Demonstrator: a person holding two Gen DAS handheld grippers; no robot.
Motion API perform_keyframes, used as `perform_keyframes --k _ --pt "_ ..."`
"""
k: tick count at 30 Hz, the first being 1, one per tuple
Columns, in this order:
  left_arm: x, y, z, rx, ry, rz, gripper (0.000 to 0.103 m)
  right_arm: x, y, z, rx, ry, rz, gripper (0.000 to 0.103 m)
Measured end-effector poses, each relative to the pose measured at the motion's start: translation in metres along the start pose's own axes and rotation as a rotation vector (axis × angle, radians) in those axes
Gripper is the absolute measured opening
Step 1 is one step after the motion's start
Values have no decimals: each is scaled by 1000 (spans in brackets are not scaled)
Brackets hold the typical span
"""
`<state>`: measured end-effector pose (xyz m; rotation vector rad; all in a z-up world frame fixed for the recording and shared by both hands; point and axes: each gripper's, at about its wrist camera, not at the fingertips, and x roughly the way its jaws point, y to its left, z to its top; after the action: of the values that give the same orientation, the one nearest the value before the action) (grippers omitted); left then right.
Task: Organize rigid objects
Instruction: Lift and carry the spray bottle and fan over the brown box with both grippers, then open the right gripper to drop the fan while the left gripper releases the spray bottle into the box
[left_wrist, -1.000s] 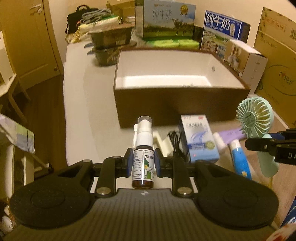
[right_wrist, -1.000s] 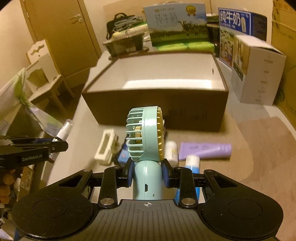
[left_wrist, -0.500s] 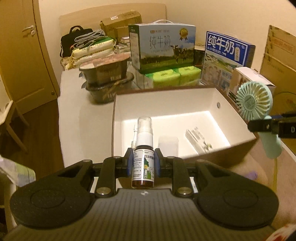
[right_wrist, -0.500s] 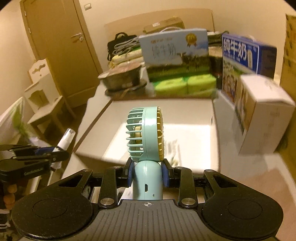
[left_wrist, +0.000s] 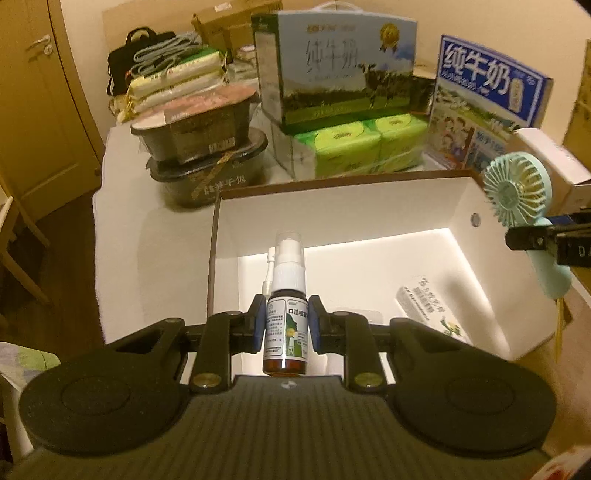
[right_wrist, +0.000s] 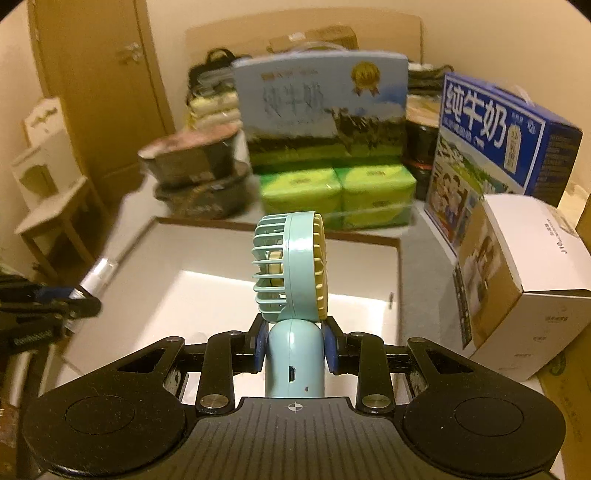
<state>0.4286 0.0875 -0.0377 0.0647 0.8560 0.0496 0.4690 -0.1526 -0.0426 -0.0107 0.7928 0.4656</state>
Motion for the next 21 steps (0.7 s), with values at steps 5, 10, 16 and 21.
perform_keyframes --k 5,10,16,21 --pt "30 3 1 15 49 17 21 28 -11 -3 16 43 -13 31" --pt "55 3 -6 41 94 30 21 50 -18 -9 19 95 -36 31" --pt "74 -5 -14 100 118 52 22 71 -25 -21 13 154 -67 31" --pt "80 -11 -11 117 132 48 22 72 -22 -23 -32 149 -89 31"
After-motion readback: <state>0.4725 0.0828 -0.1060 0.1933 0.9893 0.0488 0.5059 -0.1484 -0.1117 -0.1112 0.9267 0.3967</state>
